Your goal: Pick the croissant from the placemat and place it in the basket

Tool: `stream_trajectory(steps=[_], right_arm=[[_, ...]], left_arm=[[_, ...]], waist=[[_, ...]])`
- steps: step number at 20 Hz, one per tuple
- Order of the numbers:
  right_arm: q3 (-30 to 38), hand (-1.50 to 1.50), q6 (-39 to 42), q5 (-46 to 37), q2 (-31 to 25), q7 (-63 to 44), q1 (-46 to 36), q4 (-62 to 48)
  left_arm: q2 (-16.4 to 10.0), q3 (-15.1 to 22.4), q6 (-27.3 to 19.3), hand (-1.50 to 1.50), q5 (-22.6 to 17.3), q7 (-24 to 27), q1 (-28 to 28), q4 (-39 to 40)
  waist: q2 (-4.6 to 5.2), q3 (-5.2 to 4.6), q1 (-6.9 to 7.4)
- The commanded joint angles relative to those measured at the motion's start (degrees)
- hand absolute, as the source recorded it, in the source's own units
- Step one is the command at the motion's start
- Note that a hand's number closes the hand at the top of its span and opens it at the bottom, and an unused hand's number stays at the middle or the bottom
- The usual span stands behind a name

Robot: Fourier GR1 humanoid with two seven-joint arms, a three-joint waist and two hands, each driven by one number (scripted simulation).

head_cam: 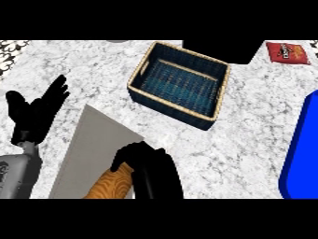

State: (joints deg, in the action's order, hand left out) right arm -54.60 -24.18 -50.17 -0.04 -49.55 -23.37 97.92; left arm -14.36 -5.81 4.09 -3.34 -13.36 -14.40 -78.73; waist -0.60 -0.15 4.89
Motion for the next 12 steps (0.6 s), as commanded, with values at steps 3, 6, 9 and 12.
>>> stream_trajectory(steps=[3,6,9,12], right_arm=[[1.62,1.50,-4.46,-3.38,0.03,-14.13,-11.45,0.55],[3.48,1.50,-4.12,-4.80,0.03,-18.51,-17.45,-1.49],[5.33,1.50,-2.99,-5.42,0.02,-21.40,-23.03,-2.72],[9.94,1.50,-1.44,-5.29,0.02,-24.18,-29.66,-5.97]], left_arm=[[-0.03,-0.06,-0.38,0.00,0.36,-0.48,-0.33,0.84],[1.01,0.81,-1.18,0.00,1.12,-0.46,-0.99,1.18],[0.31,0.63,-0.28,0.00,0.72,-0.65,-1.56,1.14],[0.38,0.80,0.08,0.00,0.88,-0.09,-1.75,2.36]], waist=[[-0.39,-0.28,-0.35],[-0.27,-0.33,-0.37],[-0.56,-0.36,0.30],[-0.14,-0.42,0.08]])
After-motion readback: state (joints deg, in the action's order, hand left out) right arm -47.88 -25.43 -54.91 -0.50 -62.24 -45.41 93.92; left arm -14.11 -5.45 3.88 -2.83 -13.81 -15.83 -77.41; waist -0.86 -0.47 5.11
